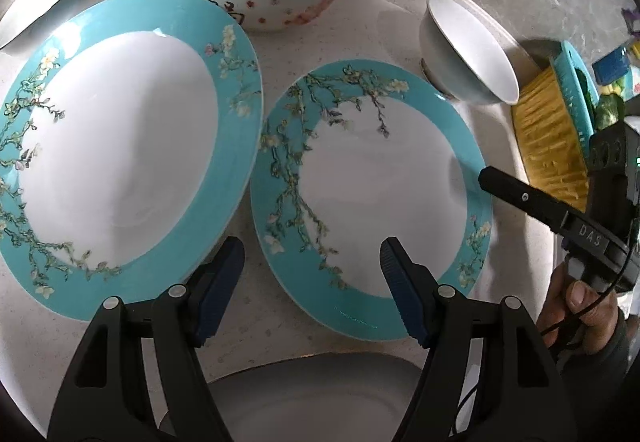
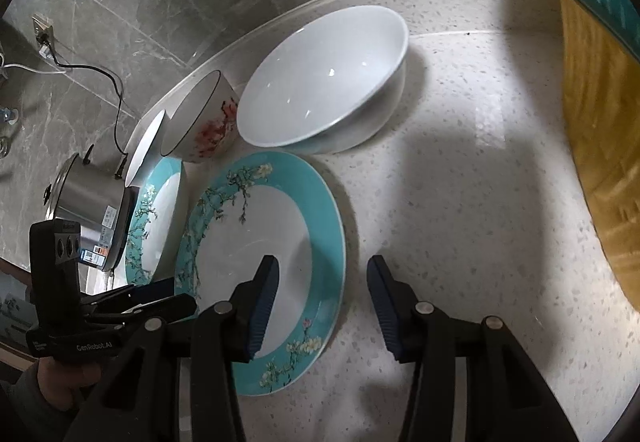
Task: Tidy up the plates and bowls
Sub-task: 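Grasp the large teal-rimmed floral plate rim with the right gripper while the left gripper grasps it too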
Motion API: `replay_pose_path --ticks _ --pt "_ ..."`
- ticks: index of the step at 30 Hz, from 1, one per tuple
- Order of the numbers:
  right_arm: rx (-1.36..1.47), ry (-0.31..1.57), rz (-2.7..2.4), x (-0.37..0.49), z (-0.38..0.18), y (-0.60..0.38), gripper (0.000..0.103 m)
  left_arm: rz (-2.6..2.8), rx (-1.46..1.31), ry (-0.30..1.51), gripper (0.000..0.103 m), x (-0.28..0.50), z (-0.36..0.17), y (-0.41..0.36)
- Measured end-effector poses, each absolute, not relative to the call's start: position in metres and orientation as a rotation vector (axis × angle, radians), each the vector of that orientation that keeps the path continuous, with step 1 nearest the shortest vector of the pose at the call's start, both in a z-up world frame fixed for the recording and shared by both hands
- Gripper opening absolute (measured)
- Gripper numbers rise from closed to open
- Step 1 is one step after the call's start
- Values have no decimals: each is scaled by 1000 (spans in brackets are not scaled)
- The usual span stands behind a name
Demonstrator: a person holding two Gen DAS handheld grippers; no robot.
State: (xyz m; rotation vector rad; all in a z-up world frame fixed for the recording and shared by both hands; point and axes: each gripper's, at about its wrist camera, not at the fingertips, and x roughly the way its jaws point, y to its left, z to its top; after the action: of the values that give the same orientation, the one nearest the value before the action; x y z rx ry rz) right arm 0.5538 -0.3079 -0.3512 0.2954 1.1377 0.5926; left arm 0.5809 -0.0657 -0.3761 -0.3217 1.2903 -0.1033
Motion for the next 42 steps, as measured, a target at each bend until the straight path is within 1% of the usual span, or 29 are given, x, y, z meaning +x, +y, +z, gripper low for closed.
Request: replay_pose_path --ticks 2,3,5,6,7,8,9,10,11,12,13,14,17,19,20,22,24,26,27,28,30,31,42 --pt "276 1135 610 555 -351 -305 50 -114 -341 1284 68 584 -376 -65" --pt "255 1137 623 556 -351 -302 53 -116 -333 1283 68 586 -376 -67" --pt "231 1144 641 557 -349 -297 60 -113 -317 1282 67 589 -376 -72" --pt "227 1147 648 557 -349 -296 66 -112 -322 1279 67 591 -376 -73" --pt "211 1153 661 558 -348 -292 69 -109 -329 1277 67 594 -377 -75" --pt "196 1155 661 557 -348 -289 70 -103 -332 1274 65 596 -377 -75" --pt "169 1162 658 557 -347 -285 71 -94 -330 1271 59 597 -377 -75" --pt "150 1167 654 557 -347 -282 71 -89 -323 1269 51 599 -377 -76" --pt "129 1175 648 557 -346 -279 71 -85 -317 1267 46 598 -377 -74" --pt "119 1182 647 558 -346 -277 71 -80 -312 1265 39 599 -377 -73" --pt "104 1188 639 558 -345 -275 71 -77 -312 1265 36 599 -377 -71" --pt "89 1195 633 559 -345 -273 71 -80 -314 1264 36 600 -377 -70" --pt "45 1201 610 560 -344 -270 63 -79 -314 1271 36 600 -377 -68" --pt "48 1206 586 562 -344 -274 48 -75 -313 1275 36 601 -377 -67" --pt "58 1213 570 565 -344 -278 43 -71 -313 1278 36 601 -377 -68" --pt "65 1221 541 568 -345 -284 20 -64 -311 1285 36 603 -377 -69" --pt "97 1231 531 572 -346 -291 18 -57 -294 1294 36 606 -377 -73" --pt "100 1233 528 572 -346 -292 18 -45 -279 1301 36 608 -377 -75" --pt "104 1234 522 572 -345 -292 18 -37 -271 1302 34 610 -377 -77" --pt "111 1235 518 572 -345 -292 18 -29 -268 1299 27 610 -377 -77" --pt "136 1234 509 571 -346 -296 17 -28 -309 1291 19 611 -378 -68" --pt "153 1236 509 571 -347 -299 16 -36 -331 1288 17 610 -378 -64" --pt "196 1239 486 560 -348 -309 15 -71 -343 1297 14 606 -380 -66"
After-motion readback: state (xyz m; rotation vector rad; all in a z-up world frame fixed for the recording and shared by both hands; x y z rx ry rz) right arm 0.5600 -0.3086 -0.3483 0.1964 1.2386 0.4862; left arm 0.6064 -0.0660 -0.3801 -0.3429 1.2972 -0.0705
